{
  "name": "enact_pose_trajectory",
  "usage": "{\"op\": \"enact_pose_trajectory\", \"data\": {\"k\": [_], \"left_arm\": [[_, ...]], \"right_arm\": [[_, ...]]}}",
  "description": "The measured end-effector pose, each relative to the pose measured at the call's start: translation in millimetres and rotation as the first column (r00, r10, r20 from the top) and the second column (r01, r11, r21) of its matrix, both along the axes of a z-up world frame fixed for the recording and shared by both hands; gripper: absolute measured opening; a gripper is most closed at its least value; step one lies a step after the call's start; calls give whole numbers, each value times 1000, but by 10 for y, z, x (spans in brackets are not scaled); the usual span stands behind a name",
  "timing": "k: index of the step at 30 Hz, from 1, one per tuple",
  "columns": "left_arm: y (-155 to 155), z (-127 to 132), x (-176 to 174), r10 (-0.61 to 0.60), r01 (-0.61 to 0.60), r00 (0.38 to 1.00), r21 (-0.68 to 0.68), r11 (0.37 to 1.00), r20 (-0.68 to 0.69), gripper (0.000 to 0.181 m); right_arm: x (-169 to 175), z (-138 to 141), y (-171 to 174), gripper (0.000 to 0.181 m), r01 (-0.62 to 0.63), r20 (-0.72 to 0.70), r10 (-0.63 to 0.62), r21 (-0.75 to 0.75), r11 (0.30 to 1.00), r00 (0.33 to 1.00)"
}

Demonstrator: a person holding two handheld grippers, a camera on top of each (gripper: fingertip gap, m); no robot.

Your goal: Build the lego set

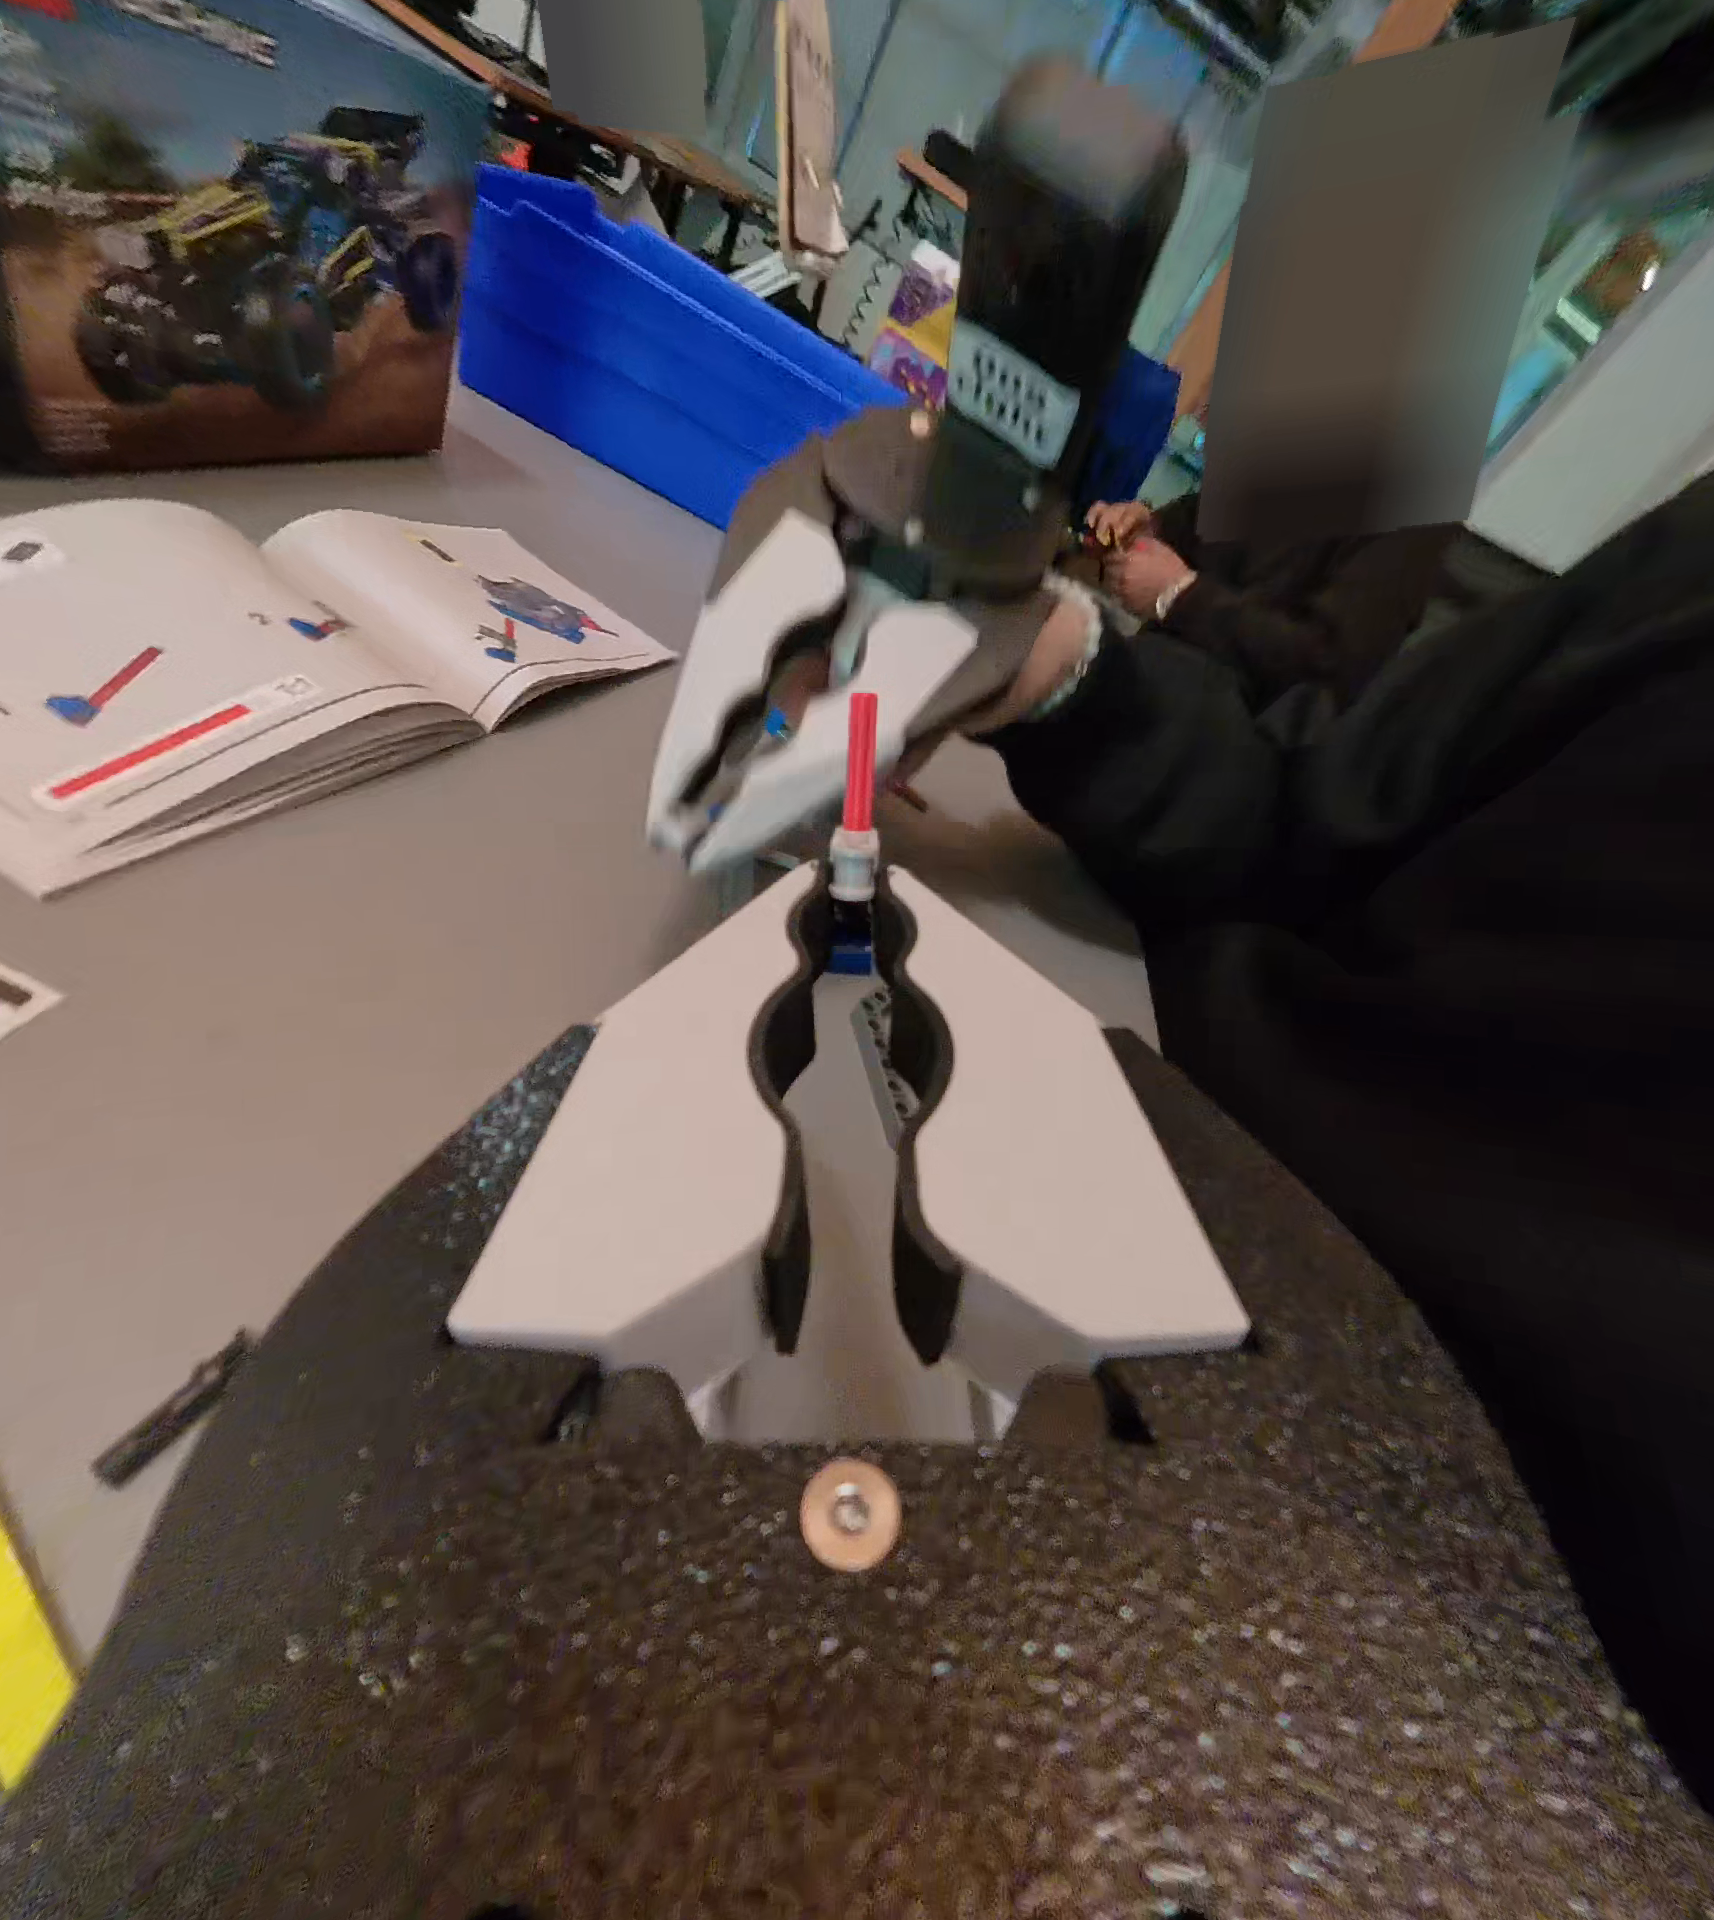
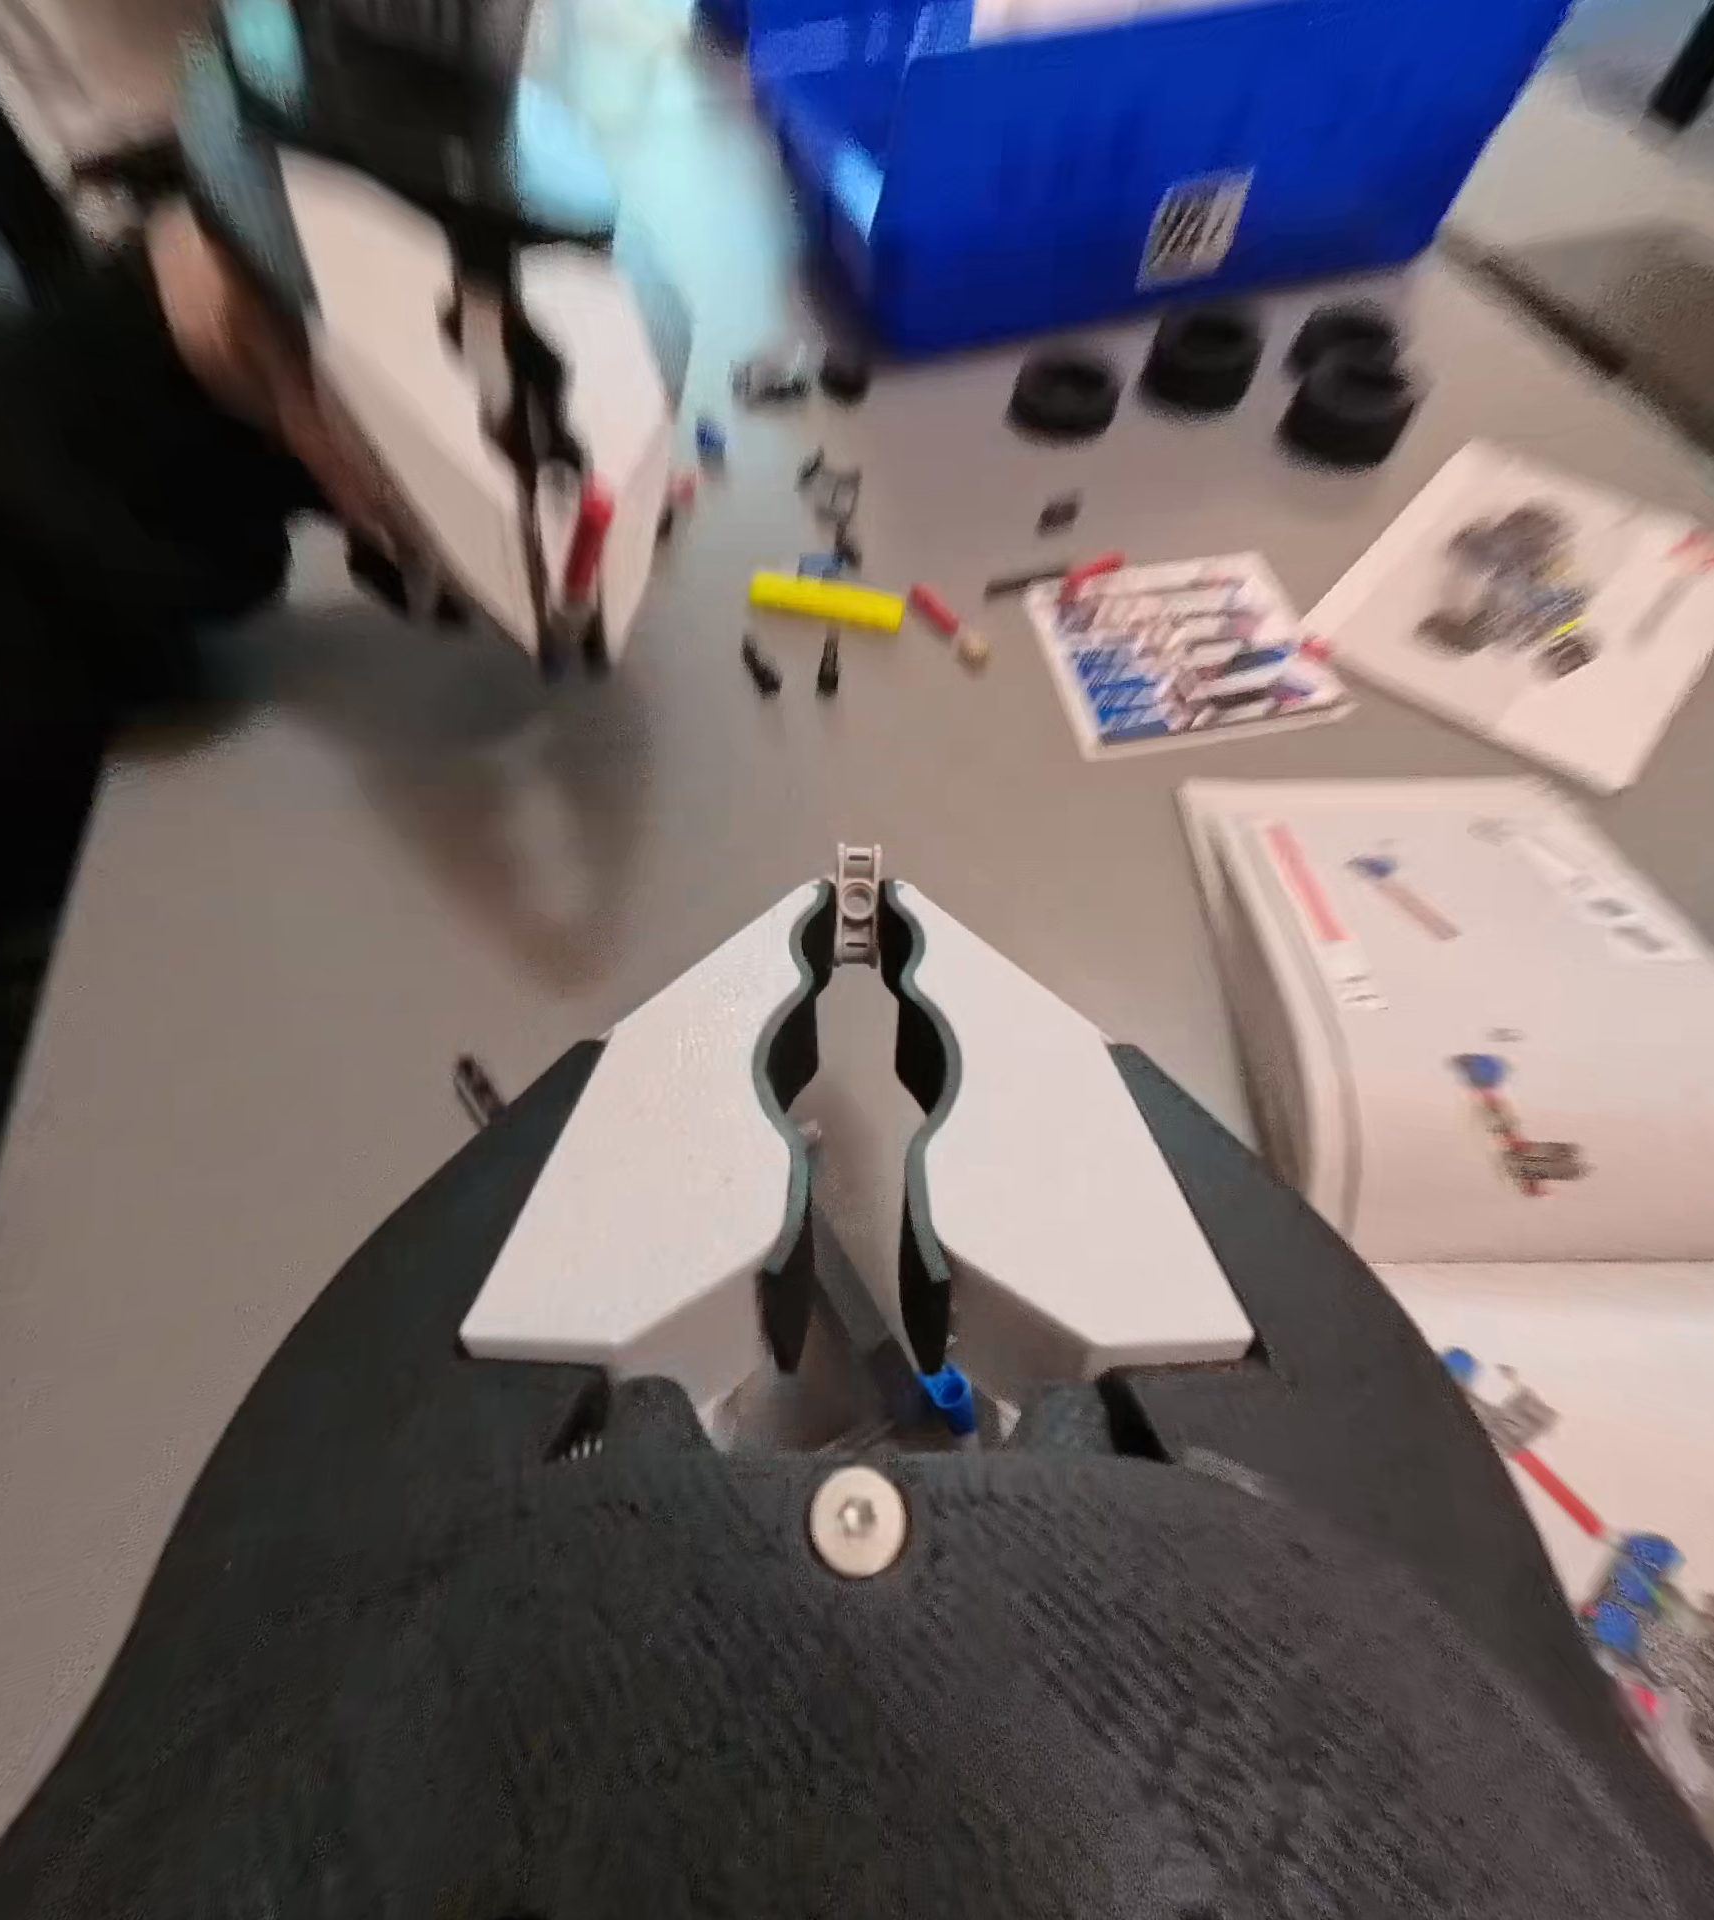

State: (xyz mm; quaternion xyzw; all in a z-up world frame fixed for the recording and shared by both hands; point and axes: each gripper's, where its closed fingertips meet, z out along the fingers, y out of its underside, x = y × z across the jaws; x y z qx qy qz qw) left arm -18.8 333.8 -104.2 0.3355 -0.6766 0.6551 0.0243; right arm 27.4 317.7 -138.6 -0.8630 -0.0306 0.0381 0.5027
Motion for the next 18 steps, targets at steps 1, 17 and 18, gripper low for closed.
{"op": "enact_pose_trajectory", "data": {"k": [1,17,18], "left_arm": [[37,-18,5,7,-8,1000,-13,1000,-29,4],[236,-588,-82,73,-6,966,261,965,-249,4],[241,-600,-82,76,-6,964,265,964,-254,4]], "right_arm": [[-49,-186,15,6,-31,16,32,-69,997,999],[-214,-598,80,17,-131,136,173,-273,953,975],[-204,-583,74,15,-126,137,168,-270,955,976]]}}
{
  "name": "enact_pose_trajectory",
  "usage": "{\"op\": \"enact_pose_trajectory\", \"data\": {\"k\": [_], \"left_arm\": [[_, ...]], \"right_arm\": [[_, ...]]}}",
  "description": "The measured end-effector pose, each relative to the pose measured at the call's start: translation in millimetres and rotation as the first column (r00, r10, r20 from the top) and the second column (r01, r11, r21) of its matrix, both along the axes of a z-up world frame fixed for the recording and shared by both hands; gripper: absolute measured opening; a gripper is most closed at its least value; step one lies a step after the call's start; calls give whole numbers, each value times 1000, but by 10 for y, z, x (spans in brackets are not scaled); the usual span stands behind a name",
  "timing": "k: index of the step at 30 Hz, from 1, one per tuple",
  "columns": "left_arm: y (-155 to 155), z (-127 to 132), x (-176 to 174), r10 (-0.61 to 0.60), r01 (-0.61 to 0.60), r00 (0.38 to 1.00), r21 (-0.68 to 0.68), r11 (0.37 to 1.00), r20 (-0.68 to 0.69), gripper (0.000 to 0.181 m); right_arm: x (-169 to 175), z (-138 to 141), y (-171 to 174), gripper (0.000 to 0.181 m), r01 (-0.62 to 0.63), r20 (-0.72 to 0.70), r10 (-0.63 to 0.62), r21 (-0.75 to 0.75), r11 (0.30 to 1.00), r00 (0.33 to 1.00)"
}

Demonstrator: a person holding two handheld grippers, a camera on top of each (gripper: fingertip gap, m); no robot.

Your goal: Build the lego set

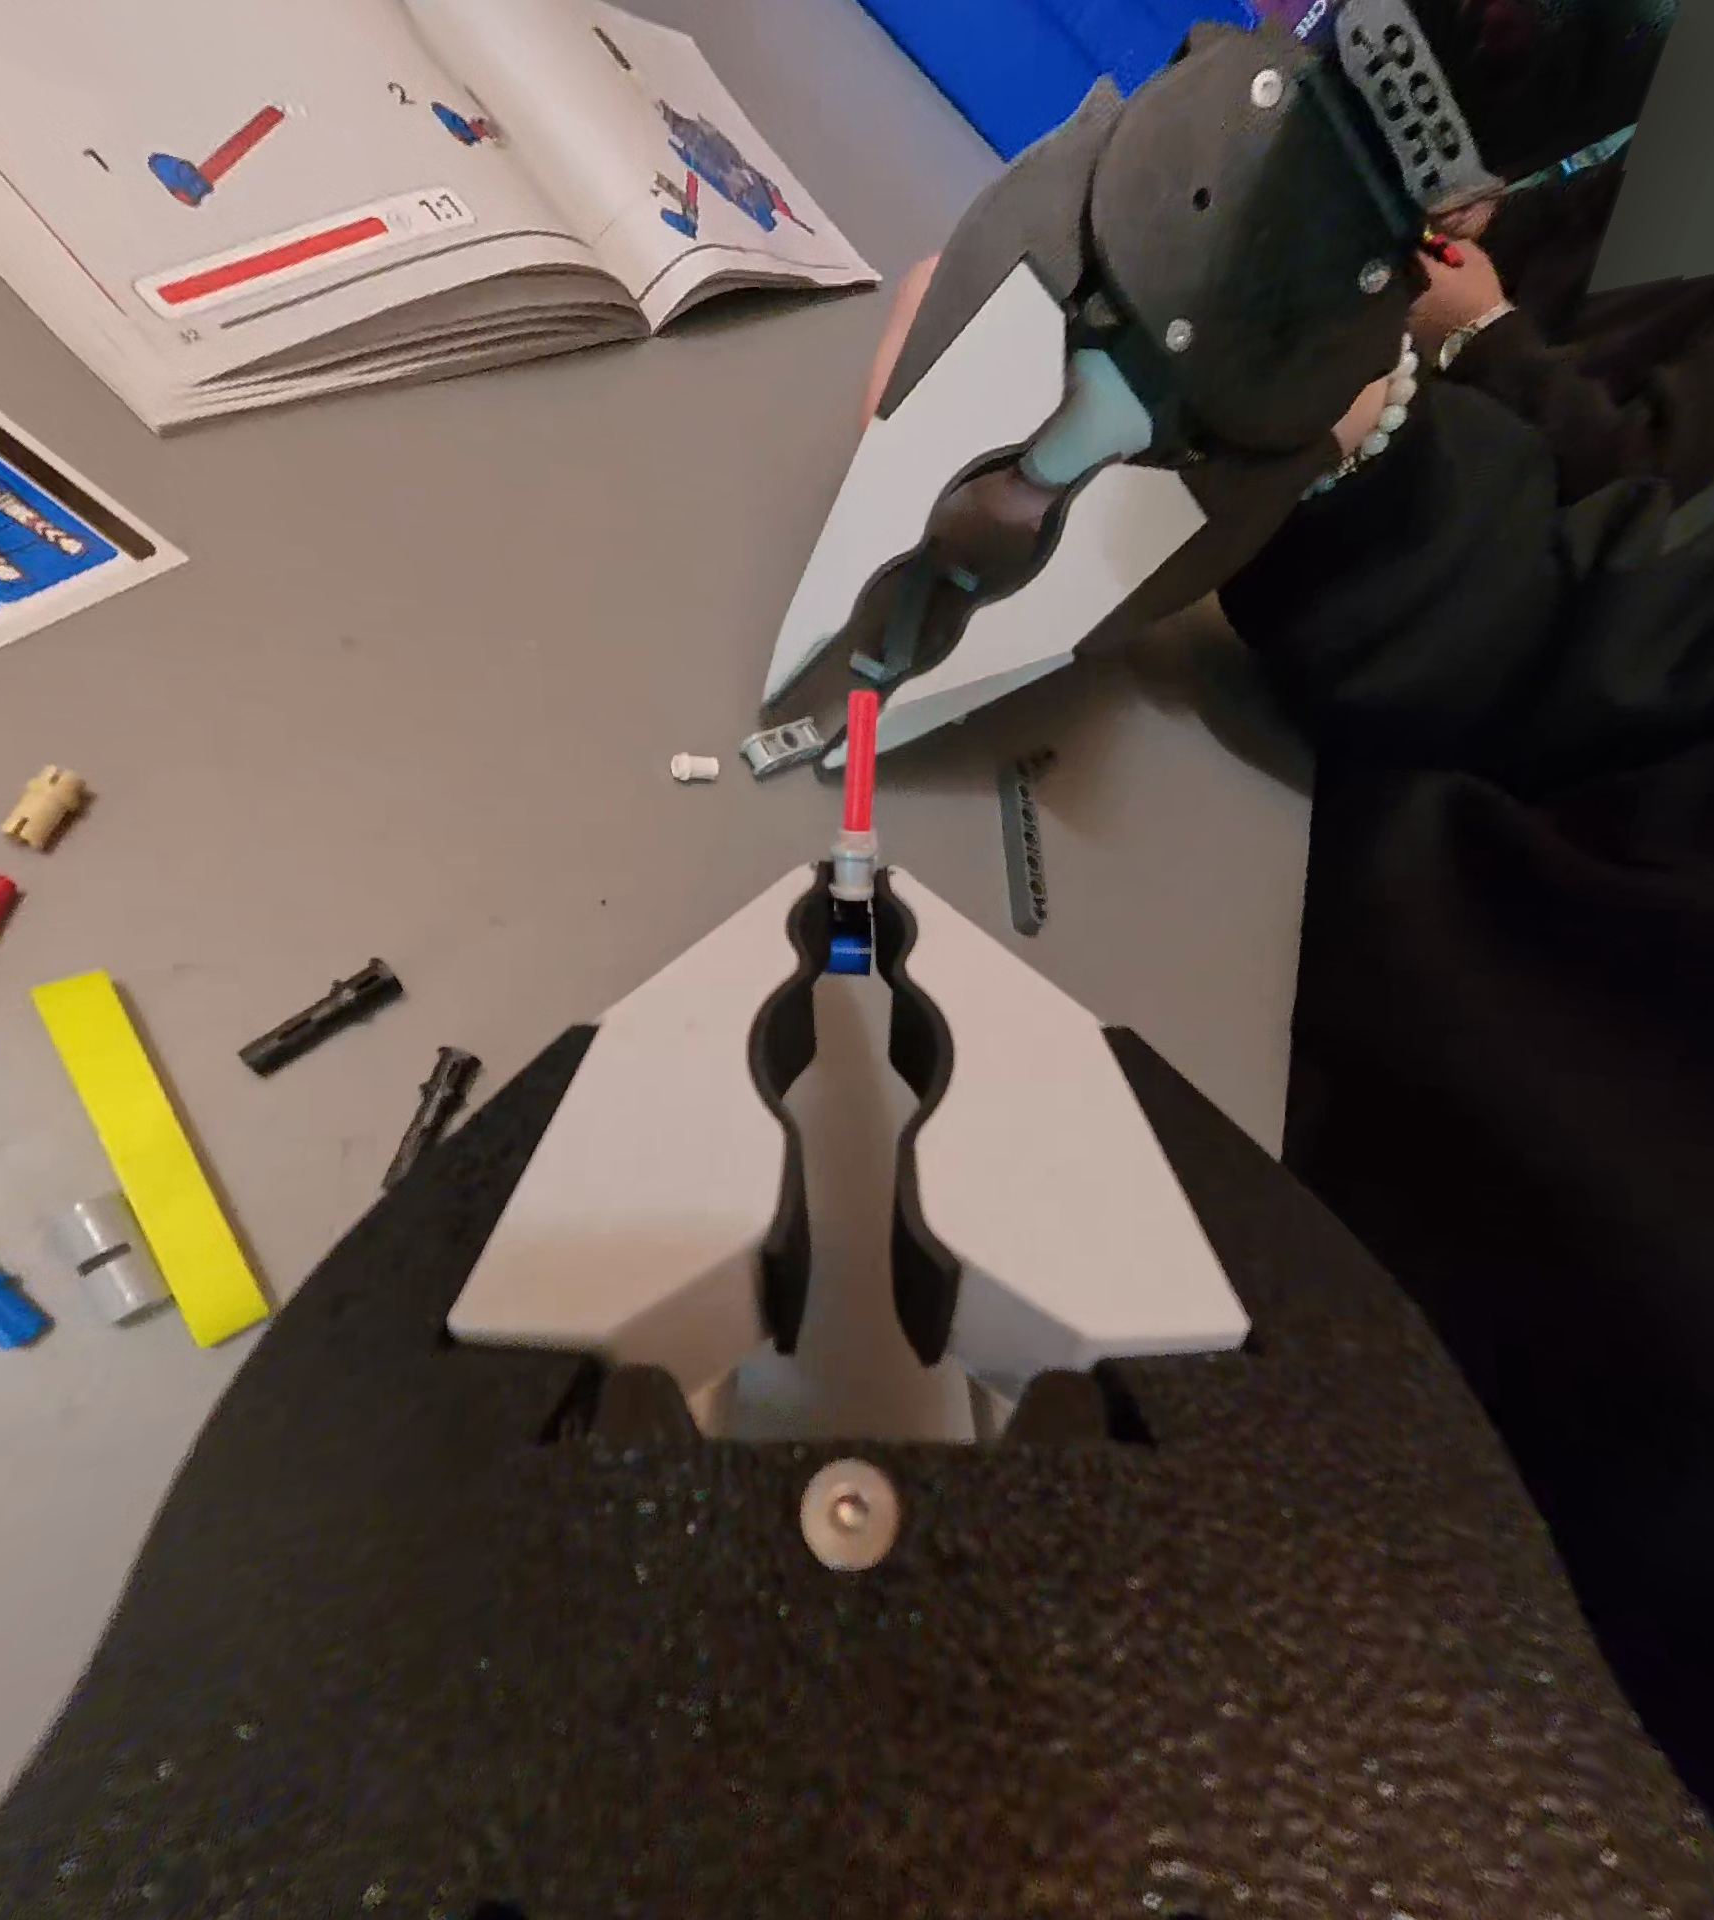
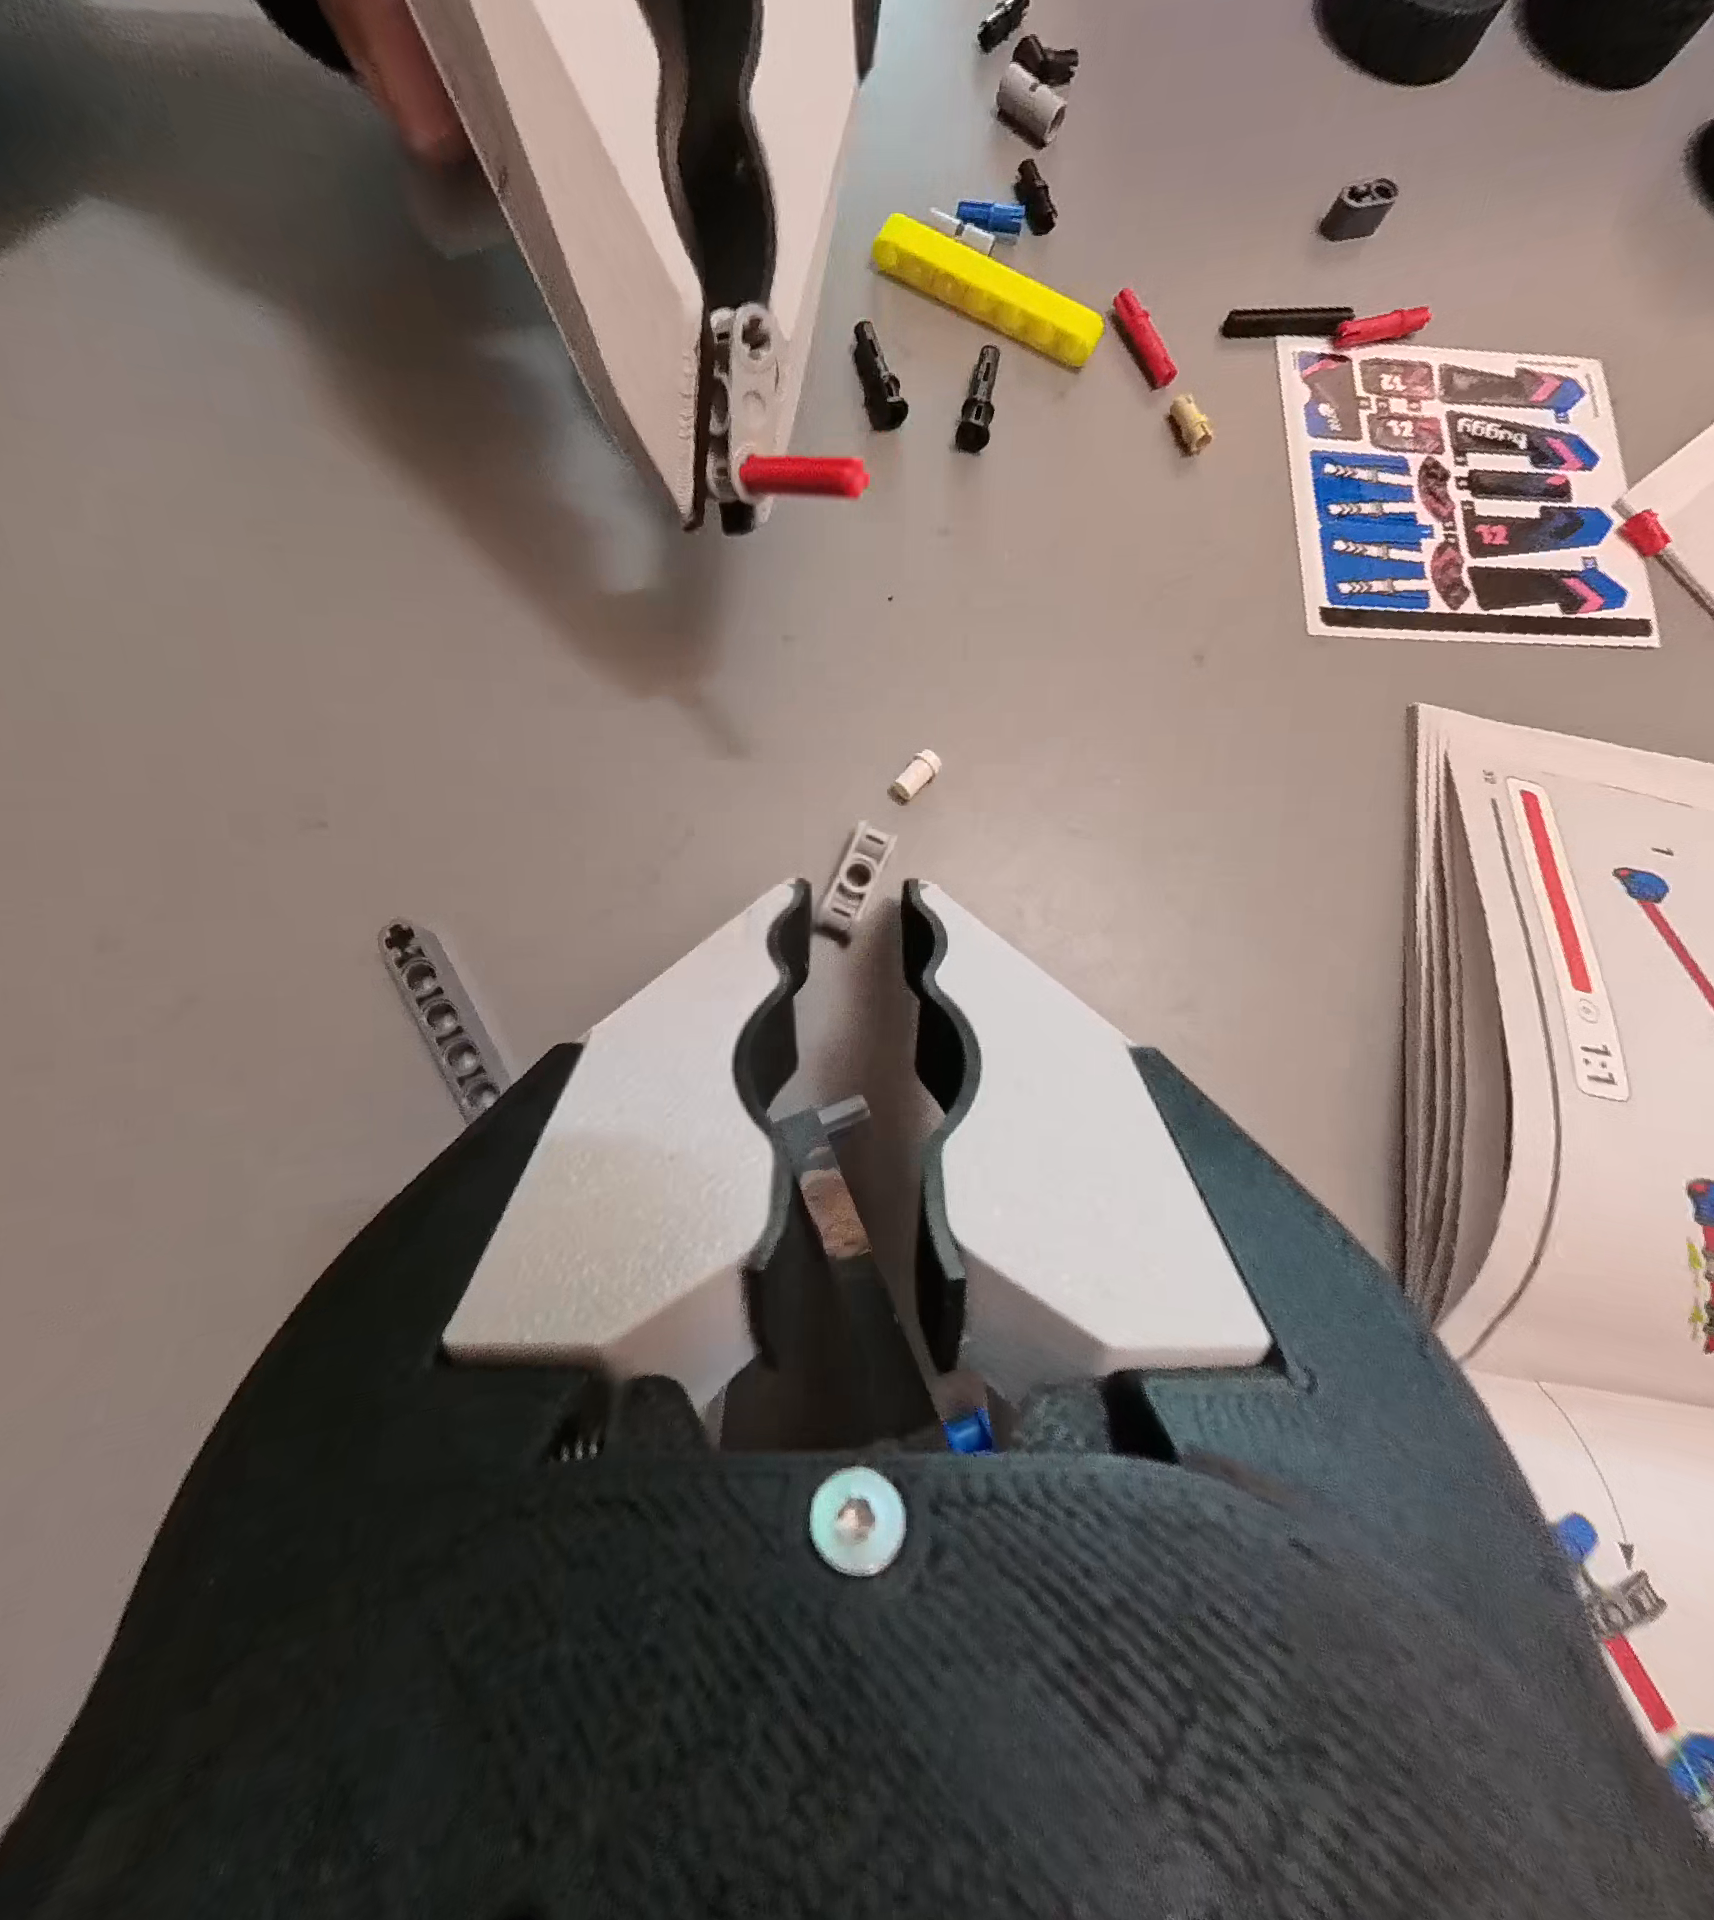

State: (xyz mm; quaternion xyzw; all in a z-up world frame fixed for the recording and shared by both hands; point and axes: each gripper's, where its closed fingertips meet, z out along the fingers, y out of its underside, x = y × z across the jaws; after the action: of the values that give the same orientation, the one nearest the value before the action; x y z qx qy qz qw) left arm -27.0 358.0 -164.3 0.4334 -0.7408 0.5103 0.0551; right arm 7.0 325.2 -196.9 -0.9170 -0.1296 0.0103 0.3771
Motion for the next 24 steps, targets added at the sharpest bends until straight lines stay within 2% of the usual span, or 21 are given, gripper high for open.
{"op": "enact_pose_trajectory", "data": {"k": [4,8,11,12,15,18,24], "left_arm": [[-3,-17,-7,-2,2,1000,-14,1000,-17,4],[-52,49,-49,-36,36,999,-66,997,-11,4],[-108,132,-114,-80,77,997,-139,987,-12,4],[-120,150,-126,-89,85,996,-158,984,-14,4],[-156,193,-152,-113,107,994,-207,972,-15,4],[-186,220,-164,-128,118,992,-249,961,-24,4],[-258,309,-207,-175,172,984,-299,939,19,4]], "right_arm": [[14,40,3,12,15,-4,-15,13,1000,1000],[-14,-40,2,7,0,-1,0,-25,1000,1000],[63,32,14,24,43,32,-43,6,999,999],[62,87,17,24,47,17,-47,27,999,999],[-122,459,85,21,28,-182,8,198,980,983],[-164,808,104,18,79,-345,45,338,938,938],[-307,925,154,18,70,-425,106,377,924,899]]}}
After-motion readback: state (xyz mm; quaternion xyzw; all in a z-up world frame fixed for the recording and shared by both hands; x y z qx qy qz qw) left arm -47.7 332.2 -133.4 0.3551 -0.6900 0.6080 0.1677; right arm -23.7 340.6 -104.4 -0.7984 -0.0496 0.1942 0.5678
